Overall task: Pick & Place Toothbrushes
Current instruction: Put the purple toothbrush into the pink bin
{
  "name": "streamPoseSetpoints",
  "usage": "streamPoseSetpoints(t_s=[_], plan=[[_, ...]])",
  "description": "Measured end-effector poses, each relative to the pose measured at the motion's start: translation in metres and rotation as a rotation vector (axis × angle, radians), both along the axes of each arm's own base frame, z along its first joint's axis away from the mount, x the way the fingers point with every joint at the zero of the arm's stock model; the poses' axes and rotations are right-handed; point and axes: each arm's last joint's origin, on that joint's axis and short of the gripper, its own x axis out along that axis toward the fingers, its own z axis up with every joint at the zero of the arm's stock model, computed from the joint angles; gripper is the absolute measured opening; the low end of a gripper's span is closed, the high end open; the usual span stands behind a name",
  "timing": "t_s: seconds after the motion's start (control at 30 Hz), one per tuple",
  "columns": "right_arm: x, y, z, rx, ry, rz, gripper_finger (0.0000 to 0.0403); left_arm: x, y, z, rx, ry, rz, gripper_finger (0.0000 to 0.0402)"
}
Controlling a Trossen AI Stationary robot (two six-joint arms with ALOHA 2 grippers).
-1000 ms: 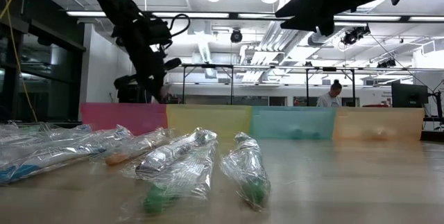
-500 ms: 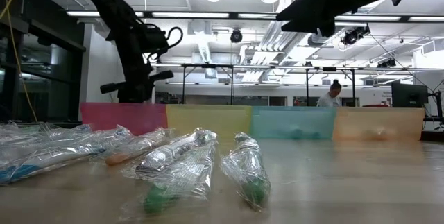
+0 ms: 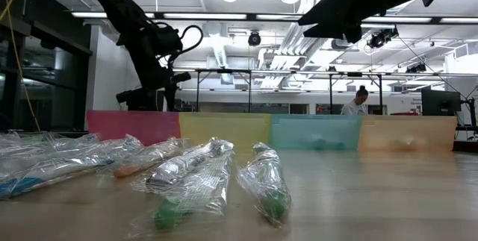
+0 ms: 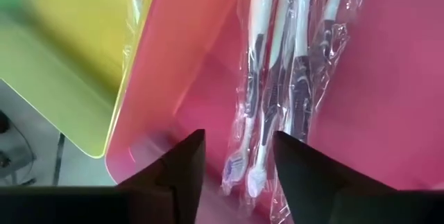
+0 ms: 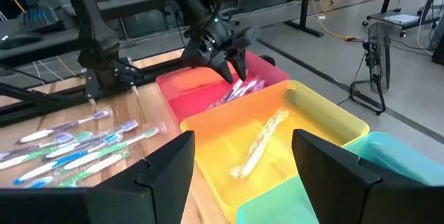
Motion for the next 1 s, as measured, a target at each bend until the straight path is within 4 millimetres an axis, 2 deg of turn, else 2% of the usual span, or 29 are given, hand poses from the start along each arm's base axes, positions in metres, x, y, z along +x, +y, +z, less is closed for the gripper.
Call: streamPoseSetpoints(t_s=[0.07, 0.17, 0.33, 0.43, 0.63, 0.8, 1.0], plan=[[0.0, 0.002, 0.0, 0.023, -0.011, 0.002, 0.0235, 0.0, 0.0, 0.0, 0.0, 0.004, 0.009, 0.0175], [0.001, 0.004, 0.0, 0.094, -0.04, -0.003, 0.0235, 0.001, -0.001, 0.0, -0.036, -0.036, 0.144, 0.0175], [0.001, 0.011, -0.002, 0.194, -0.045, 0.058, 0.0235, 0.003, -0.005, 0.003, -0.146, -0.162, 0.39, 0.0155], [0.001, 0.016, -0.005, 0.253, -0.022, 0.119, 0.0235, 0.004, -0.011, 0.003, -0.252, -0.198, 0.435, 0.0134], [0.001, 0.027, -0.01, 0.288, 0.034, 0.163, 0.0235, 0.006, -0.023, 0.004, -0.372, -0.203, 0.376, 0.0076], [0.0, 0.028, -0.012, 0.33, 0.04, 0.133, 0.0235, 0.016, -0.041, 0.009, -0.363, -0.173, 0.245, 0.0015], [-0.005, 0.024, -0.017, 0.327, 0.068, -0.024, 0.0235, 0.029, -0.068, 0.008, -0.314, -0.085, 0.139, 0.0002]])
